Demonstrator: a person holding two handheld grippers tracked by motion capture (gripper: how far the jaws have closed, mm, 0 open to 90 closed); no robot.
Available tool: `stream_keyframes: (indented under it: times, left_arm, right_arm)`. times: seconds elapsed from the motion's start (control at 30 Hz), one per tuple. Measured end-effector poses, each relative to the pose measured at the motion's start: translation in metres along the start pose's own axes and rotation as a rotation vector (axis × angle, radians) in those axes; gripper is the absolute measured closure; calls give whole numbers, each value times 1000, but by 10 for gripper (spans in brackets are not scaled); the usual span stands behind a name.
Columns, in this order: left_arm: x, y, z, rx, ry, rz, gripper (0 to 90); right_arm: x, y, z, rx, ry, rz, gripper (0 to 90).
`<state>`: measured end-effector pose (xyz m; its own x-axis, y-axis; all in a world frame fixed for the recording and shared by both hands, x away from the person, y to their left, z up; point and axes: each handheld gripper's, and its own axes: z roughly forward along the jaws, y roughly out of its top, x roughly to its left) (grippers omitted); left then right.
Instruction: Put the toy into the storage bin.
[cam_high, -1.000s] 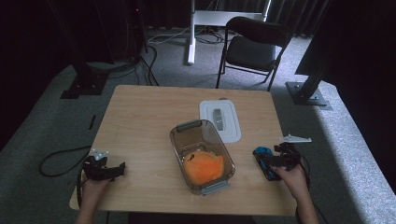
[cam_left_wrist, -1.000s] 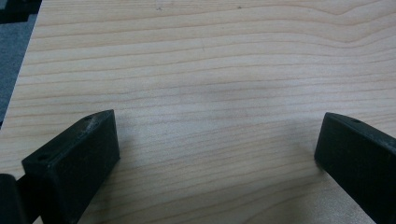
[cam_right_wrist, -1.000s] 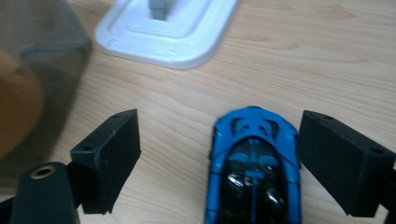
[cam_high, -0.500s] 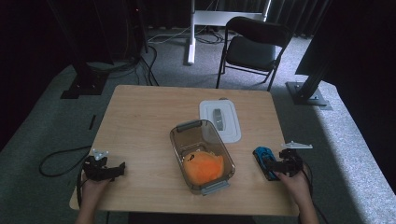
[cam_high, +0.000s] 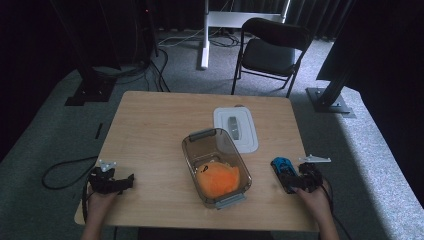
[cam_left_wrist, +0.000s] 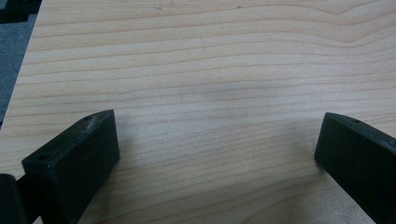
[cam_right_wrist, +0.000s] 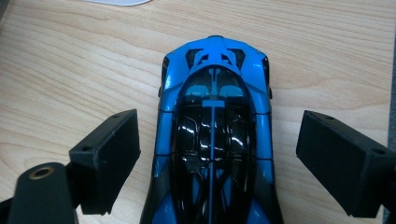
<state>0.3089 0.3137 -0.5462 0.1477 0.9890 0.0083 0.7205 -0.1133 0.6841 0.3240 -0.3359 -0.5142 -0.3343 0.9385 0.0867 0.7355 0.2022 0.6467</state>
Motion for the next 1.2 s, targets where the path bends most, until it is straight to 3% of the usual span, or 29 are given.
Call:
stream_keyframes:
  times: [0.43, 0.7, 1.1, 1.2]
  left_arm:
    - [0, 0, 0, 0, 0, 0, 3]
    - [0, 0, 0, 0, 0, 0, 3]
    - [0, 0, 0, 1, -1, 3, 3]
    - [0, -1, 0, 1, -2, 3, 3]
  right_arm:
    - [3, 1, 16, 61, -62, -46, 130]
    - [6, -1, 24, 90, -70, -67, 134]
    - [5, -2, 27, 63, -64, -19, 161]
    - [7, -1, 27, 76, -72, -31, 164]
